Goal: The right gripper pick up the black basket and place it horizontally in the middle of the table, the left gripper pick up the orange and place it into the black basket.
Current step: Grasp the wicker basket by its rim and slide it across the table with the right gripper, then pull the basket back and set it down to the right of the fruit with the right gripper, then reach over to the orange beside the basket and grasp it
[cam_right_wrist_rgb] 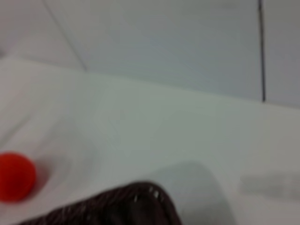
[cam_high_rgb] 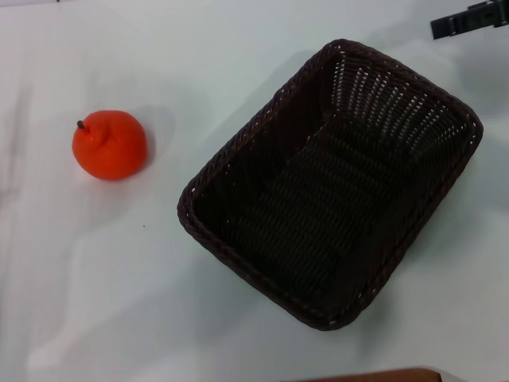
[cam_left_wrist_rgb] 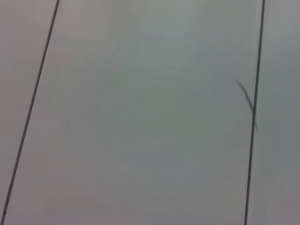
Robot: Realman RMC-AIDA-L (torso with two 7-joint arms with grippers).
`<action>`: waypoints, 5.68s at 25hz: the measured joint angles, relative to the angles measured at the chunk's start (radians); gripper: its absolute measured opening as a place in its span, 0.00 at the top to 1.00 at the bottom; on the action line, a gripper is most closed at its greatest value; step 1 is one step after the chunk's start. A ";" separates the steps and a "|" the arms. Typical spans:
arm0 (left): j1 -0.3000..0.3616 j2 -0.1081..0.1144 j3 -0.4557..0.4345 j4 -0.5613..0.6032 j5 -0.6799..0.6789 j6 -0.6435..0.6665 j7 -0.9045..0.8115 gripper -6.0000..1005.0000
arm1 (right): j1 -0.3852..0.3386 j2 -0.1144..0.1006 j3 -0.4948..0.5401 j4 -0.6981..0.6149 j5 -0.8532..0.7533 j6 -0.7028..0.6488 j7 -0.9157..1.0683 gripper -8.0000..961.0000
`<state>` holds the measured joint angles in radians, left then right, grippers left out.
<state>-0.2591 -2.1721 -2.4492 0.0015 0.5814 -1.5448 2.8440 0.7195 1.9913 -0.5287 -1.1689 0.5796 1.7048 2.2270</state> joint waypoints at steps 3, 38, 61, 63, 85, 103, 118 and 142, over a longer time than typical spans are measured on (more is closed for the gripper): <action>0.003 0.000 -0.001 0.000 0.000 0.000 0.000 0.08 | 0.023 0.003 -0.049 0.000 -0.037 0.015 0.033 0.02; 0.008 0.000 0.007 0.000 0.009 -0.005 0.000 0.09 | 0.032 0.038 -0.234 0.232 -0.072 -0.202 0.119 0.49; 0.010 0.007 0.022 -0.120 0.011 -0.066 0.000 0.09 | -0.183 0.098 -0.072 0.027 0.152 -0.152 0.473 0.74; 0.011 0.008 0.024 -0.128 0.011 -0.065 0.001 0.10 | -0.209 0.101 -0.075 0.040 0.200 -0.176 0.483 0.74; 0.013 0.005 0.086 -0.120 0.012 -0.058 0.004 0.14 | -0.296 0.097 -0.058 0.304 0.416 -0.351 0.399 0.69; -0.006 0.023 0.252 -0.168 0.014 0.125 -0.155 0.17 | -0.283 0.080 -0.036 0.387 0.480 -0.304 0.347 0.22; 0.044 0.222 0.655 -0.244 0.106 0.205 -0.551 0.19 | -0.367 0.048 0.285 0.192 0.551 -0.190 0.172 0.22; -0.025 0.120 0.659 -0.428 0.369 0.554 -0.585 0.36 | -0.360 0.041 0.344 0.315 0.710 -0.238 -0.027 0.23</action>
<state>-0.2842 -2.0524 -1.7900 -0.4261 0.9509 -0.9905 2.2591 0.3595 2.0326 -0.1849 -0.8536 1.2900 1.4664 2.2000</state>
